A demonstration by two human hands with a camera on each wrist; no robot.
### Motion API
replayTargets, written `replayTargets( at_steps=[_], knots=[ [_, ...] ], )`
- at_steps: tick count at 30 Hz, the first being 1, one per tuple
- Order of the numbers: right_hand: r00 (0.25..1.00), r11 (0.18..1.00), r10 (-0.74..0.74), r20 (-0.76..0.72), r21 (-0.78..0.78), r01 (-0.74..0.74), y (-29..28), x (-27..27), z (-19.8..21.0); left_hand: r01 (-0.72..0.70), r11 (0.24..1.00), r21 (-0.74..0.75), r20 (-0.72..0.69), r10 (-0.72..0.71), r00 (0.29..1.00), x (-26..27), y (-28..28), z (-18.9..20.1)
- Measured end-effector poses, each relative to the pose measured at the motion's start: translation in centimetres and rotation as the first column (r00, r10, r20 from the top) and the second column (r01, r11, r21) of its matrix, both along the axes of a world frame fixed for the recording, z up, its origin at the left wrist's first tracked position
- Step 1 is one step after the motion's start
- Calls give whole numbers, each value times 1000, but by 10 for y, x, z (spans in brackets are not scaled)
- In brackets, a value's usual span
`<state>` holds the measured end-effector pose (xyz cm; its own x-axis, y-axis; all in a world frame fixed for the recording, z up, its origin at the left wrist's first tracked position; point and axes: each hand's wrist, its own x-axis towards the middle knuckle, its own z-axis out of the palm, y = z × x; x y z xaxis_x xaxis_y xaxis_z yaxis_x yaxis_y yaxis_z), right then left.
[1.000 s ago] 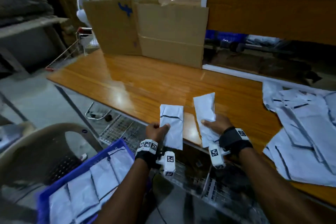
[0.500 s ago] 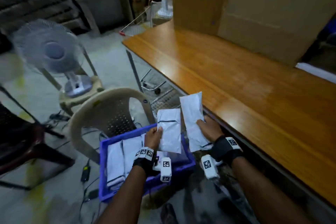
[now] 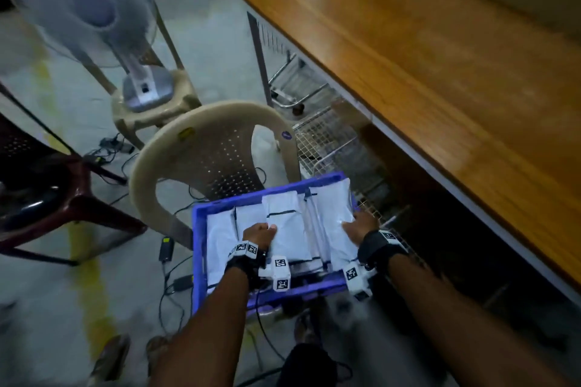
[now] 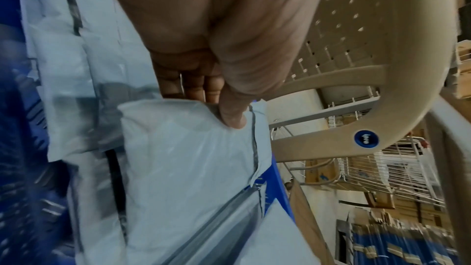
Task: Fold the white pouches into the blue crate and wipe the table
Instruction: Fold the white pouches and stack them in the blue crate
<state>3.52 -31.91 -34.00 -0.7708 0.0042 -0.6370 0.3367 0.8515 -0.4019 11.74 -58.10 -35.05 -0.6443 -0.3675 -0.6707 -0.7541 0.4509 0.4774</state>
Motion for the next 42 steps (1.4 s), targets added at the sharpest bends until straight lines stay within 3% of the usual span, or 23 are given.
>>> replayTargets(
  at_steps=[5,9,13,17,20,23,26,31,35,38,40,42],
  knots=[
    [1000,1000,-16,3,12,16,-6,-16,-41,48,998,47,52,-50,997,-15,6,-42],
    [998,998,-55,-18,23,55,-13,-25,-52,-37,997,69,44,34,998,-20,11,-72],
    [997,997,-8,-83,76,14,-16,-16,-47,-70,998,1,-14,70,997,-25,19,-55],
    [952,980,177,-250,128,-149,-27,-11,-36,-83,994,-70,-232,65,970,-31,28,-41],
    [910,918,390,-140,141,-372,-41,-14,-41,176,965,-194,-164,-209,964,-40,39,-43],
    [875,864,482,49,141,-484,-42,-16,-57,518,815,-261,66,-520,852,-48,49,-56],
    [875,865,472,107,134,-484,-37,-18,-73,604,765,-224,140,-588,797,-49,56,-75],
    [890,884,446,93,106,-455,-32,-17,-90,598,773,-213,117,-587,801,-50,63,-86],
    [899,896,437,32,73,-438,-23,-16,-69,603,756,-255,103,-598,794,-52,61,-69],
    [934,937,348,-81,32,-347,-15,-13,-35,496,836,-235,-19,-515,857,-49,61,-41],
    [960,972,218,-177,-42,-229,-7,-11,-2,338,924,-178,-166,-367,915,-47,66,-16],
    [961,987,85,-263,-111,-118,5,-9,38,209,971,-112,-288,-233,929,-49,77,15]
  ],
)
